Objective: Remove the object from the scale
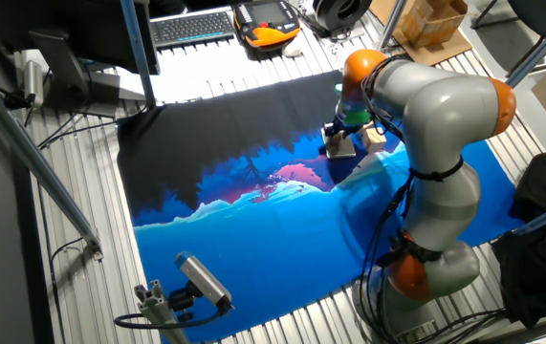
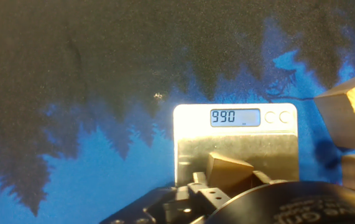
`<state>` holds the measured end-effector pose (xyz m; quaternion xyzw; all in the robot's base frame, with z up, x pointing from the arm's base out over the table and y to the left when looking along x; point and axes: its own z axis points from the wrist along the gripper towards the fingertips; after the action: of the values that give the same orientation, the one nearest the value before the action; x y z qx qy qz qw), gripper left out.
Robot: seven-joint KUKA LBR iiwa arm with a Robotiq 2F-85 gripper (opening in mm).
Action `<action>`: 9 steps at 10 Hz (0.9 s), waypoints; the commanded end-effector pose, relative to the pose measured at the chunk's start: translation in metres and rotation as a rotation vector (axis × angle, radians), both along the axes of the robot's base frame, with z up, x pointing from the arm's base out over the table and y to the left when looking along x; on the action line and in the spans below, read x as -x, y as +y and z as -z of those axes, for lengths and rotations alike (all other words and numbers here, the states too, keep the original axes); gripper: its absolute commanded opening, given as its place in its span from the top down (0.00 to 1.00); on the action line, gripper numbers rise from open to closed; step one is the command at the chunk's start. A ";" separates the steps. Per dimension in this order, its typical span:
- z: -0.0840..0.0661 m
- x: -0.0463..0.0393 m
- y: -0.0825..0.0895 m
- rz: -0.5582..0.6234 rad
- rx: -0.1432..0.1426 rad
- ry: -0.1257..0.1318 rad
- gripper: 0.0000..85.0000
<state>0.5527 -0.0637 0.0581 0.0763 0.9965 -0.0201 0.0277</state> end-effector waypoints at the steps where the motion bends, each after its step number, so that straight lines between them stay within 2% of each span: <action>1: -0.002 -0.0002 0.000 -0.022 -0.003 0.014 1.00; 3: -0.013 0.0020 0.001 -0.036 -0.013 0.033 1.00; 6: -0.041 0.0074 0.010 -0.005 -0.025 0.058 1.00; 9: -0.055 0.0135 0.024 0.016 -0.035 0.066 1.00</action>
<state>0.5390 -0.0396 0.1126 0.0840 0.9964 -0.0055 -0.0070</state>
